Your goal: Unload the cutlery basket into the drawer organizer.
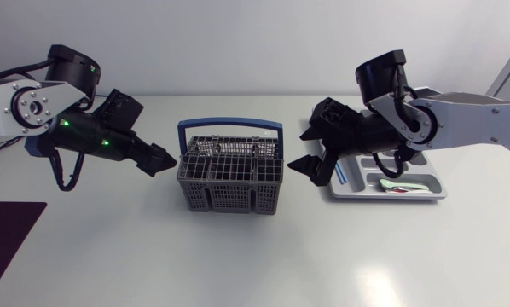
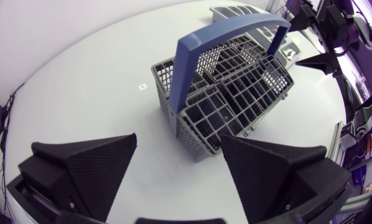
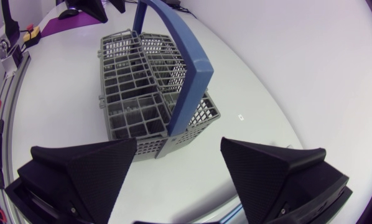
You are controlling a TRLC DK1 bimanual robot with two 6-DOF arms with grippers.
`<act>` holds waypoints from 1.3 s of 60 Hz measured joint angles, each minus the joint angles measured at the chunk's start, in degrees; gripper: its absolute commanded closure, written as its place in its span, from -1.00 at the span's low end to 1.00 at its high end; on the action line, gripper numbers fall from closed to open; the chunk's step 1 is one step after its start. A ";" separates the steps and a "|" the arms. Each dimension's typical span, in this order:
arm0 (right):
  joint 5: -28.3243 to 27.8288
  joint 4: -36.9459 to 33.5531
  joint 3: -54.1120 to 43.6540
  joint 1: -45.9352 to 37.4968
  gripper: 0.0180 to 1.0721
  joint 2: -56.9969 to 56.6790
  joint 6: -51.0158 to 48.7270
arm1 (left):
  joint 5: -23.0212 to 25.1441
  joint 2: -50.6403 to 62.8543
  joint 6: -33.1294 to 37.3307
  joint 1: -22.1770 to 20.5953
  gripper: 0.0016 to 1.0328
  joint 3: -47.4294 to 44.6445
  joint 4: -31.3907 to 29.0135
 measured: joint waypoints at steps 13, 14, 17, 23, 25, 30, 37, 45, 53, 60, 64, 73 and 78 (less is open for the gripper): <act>-0.02 0.07 -1.14 2.40 0.89 -2.10 1.92 | 0.04 0.31 -1.51 -1.70 0.94 -1.36 3.87; -0.04 0.22 -1.16 2.64 0.89 -2.10 2.01 | 0.02 0.31 -1.68 -1.86 0.94 -1.36 4.15; -0.04 0.26 -1.16 3.26 0.89 -2.10 2.49 | 0.02 0.37 -2.45 -2.40 0.94 -1.36 4.94; -0.09 0.46 -1.16 4.61 0.89 -1.99 3.74 | 0.07 1.03 -2.99 -4.00 0.94 -1.36 6.56; -0.20 0.72 -1.16 4.96 0.89 -1.77 4.09 | 0.11 1.42 -3.37 -4.50 0.94 -1.36 6.69; -0.20 2.27 -1.16 5.60 0.89 -0.52 4.76 | 0.20 2.73 -3.96 -5.38 0.94 -1.36 7.19; -0.20 3.74 -1.14 5.64 0.89 2.14 4.98 | 0.20 5.25 -3.98 -5.79 0.94 -1.36 7.63; 0.04 5.81 -1.07 5.64 0.89 5.55 5.01 | 0.17 7.54 -4.15 -5.88 0.94 -1.07 9.14; -0.20 6.93 -0.74 5.60 0.89 6.82 5.01 | 0.17 7.85 -4.37 -6.08 0.94 -0.90 9.75; 0.02 6.82 -0.79 5.57 0.89 5.99 5.20 | 0.15 7.32 -5.03 -6.16 0.94 -0.87 9.49; 0.04 6.64 -0.81 5.57 0.89 4.68 5.29 | 0.26 6.08 -5.29 -6.23 0.94 -0.90 8.11; -0.02 6.62 -1.86 5.38 0.89 -1.29 5.81 | 1.75 -0.57 -5.44 -6.25 0.94 -0.94 5.31; -0.02 6.67 -2.91 4.74 0.89 -5.14 5.84 | 2.01 -4.72 -5.44 -6.23 0.94 -0.94 4.50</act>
